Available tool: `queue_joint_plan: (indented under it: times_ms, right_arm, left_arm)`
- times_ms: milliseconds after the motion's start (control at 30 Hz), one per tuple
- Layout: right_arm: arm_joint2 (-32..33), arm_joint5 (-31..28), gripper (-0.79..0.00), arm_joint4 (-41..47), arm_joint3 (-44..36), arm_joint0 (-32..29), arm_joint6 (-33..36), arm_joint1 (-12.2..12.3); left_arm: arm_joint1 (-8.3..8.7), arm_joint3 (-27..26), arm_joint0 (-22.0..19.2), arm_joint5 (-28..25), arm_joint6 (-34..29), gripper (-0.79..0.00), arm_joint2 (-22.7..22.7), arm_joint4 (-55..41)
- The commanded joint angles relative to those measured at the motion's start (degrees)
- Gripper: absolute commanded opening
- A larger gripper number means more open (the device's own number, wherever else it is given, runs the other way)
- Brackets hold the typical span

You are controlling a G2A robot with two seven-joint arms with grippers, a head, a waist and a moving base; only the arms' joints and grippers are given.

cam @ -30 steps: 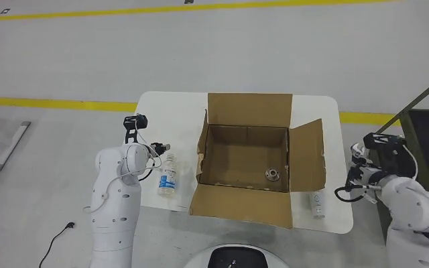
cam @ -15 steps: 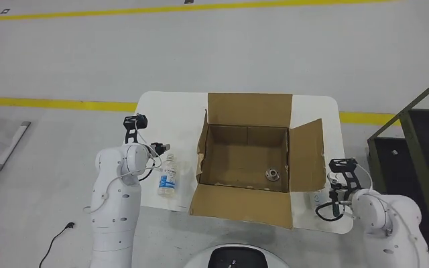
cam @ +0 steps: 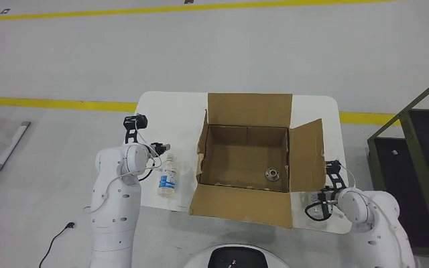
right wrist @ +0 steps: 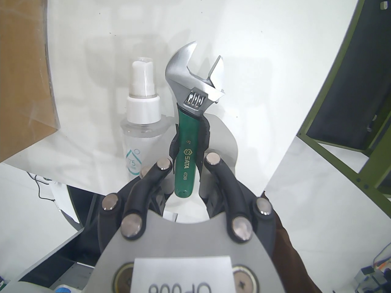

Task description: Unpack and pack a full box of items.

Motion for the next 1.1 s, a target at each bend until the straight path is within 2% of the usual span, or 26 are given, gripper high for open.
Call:
queue_joint_plan:
  times_ms: [0,233,267,300,367,600,733,833,900,1000,1067]
  right_arm:
    - [-0.66,0.16,-0.785,0.36,0.23,0.45,0.20,0.03]
    - [-2.95,0.77,-0.773,0.77,1.05,1.70,0.35,0.10]
    - [-3.08,0.92,-0.720,0.93,1.13,1.79,0.38,0.12]
    - [-3.17,1.03,-0.597,0.98,1.18,1.86,0.41,0.17]
    - [-3.17,1.10,-0.489,1.11,1.17,1.85,0.56,0.25]
    - [-2.36,1.02,-0.428,1.73,0.42,1.56,1.41,0.67]
    - [-0.65,1.60,-0.453,2.93,-2.48,1.46,1.62,0.96]
    - [3.86,3.41,-0.480,4.84,-8.01,1.33,1.68,1.37]
    - [6.73,4.38,-0.551,5.22,-11.92,1.63,1.61,1.63]
    - [11.35,5.14,-0.776,7.13,-19.34,3.52,1.54,2.12]
    - [12.50,4.83,-0.785,8.36,-22.02,4.94,0.99,2.34]
  left_arm:
    - [0.00,0.00,0.00,0.00,0.00,0.000,0.00,0.00]
    - [0.00,0.00,0.00,0.00,0.00,0.000,0.00,0.00]
    - [0.00,0.00,0.00,0.00,0.00,0.000,0.00,0.00]
    - [0.00,0.00,0.00,0.00,0.00,0.000,0.00,0.00]
    - [0.00,0.00,0.00,0.00,0.00,0.000,0.00,0.00]
    - [0.00,0.00,0.00,0.00,0.00,0.000,0.00,0.00]
    - [0.00,0.00,0.00,0.00,0.00,0.000,0.00,0.00]
    - [0.00,0.00,0.00,0.00,0.00,0.000,0.00,0.00]
    - [0.00,0.00,0.00,0.00,0.00,0.000,0.00,0.00]
    - [0.00,0.00,0.00,0.00,0.00,0.000,0.00,0.00]
    - [0.00,0.00,0.00,0.00,0.00,0.000,0.00,0.00]
